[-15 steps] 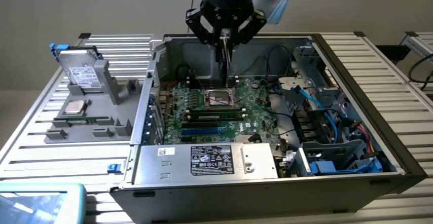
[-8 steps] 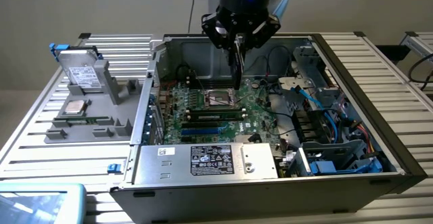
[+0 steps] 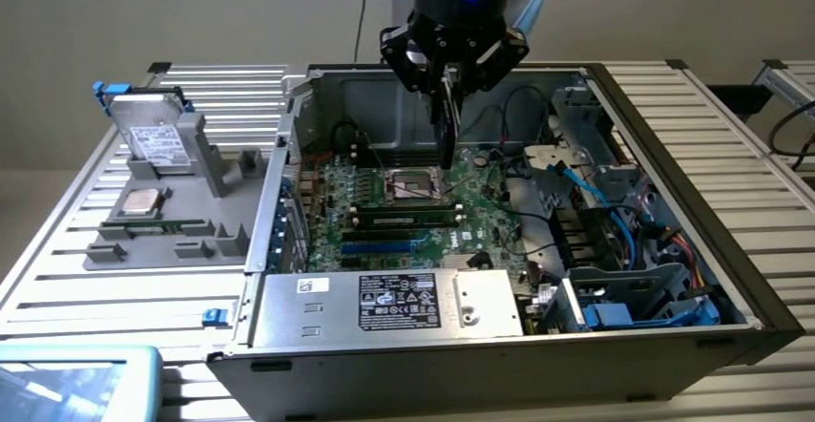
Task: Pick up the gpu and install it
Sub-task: 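Insert the gpu into the slot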
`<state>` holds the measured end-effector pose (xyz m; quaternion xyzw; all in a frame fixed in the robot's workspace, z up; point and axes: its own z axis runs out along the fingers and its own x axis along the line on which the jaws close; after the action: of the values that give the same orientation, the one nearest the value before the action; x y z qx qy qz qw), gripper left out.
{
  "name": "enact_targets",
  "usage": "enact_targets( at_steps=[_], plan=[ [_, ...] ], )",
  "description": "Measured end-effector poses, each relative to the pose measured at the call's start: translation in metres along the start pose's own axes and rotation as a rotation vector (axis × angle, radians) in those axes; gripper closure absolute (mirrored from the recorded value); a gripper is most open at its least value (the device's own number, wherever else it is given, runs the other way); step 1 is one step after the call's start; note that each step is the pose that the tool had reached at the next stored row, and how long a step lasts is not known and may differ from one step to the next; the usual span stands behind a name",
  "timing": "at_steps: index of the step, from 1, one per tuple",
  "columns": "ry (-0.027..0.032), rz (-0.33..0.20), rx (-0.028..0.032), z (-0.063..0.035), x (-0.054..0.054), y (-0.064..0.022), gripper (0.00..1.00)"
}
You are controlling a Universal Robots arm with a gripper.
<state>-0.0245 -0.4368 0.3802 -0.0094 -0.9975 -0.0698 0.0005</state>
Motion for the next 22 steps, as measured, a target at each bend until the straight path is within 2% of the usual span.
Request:
enact_targets(
  at_steps=[4,6,22],
  plan=[
    [0.0,0.0,-0.0001,0.0,0.0,0.0,0.72],
    [0.002,-0.014,0.0,0.0,0.0,0.0,0.72],
    [0.0424,-0.302,0.0002,0.0001,0.0,0.0,0.72]
  ],
)
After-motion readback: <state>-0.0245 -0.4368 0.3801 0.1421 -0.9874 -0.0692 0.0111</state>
